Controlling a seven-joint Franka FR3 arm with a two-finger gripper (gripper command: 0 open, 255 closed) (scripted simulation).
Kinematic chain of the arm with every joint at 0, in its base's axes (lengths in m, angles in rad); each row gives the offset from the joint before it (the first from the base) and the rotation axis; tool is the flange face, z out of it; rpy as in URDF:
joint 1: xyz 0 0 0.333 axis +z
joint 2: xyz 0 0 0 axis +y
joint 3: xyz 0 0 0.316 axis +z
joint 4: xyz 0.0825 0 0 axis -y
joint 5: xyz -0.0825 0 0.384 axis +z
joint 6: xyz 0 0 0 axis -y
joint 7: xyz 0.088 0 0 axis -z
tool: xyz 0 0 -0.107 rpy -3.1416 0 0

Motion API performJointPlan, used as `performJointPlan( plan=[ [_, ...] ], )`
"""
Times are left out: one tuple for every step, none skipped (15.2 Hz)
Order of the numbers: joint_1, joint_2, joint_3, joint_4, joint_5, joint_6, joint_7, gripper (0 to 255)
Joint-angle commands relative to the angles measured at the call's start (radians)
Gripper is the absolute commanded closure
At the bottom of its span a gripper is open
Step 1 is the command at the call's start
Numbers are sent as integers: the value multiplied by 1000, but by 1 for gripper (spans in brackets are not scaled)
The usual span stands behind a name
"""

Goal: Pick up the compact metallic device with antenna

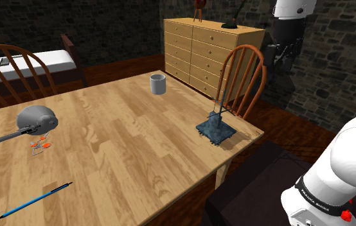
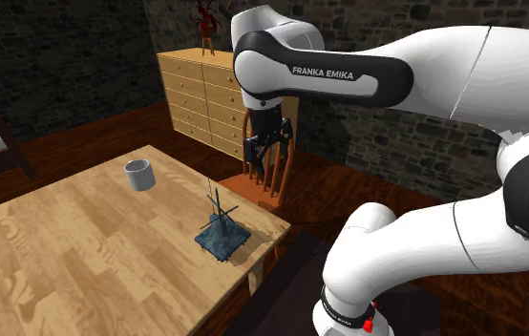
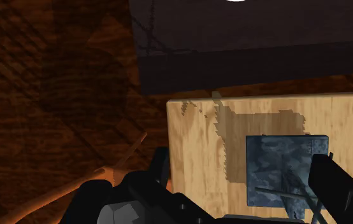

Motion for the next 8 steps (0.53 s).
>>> performJointPlan(
  plan=[
    [0, 0, 0, 0, 0, 0, 0, 0],
    [5, 6, 8, -21, 12, 37, 15, 0],
    [10, 13, 16, -41, 23, 74, 29, 0],
    [16, 22, 25, -59, 34, 112, 43, 0],
    [21, 33, 34, -77, 44, 150, 57, 0],
    [26, 45, 42, -92, 54, 189, 71, 0],
    [32, 59, 51, -107, 64, 228, 84, 0],
    [38, 74, 60, -120, 74, 268, 97, 0]
  ],
)
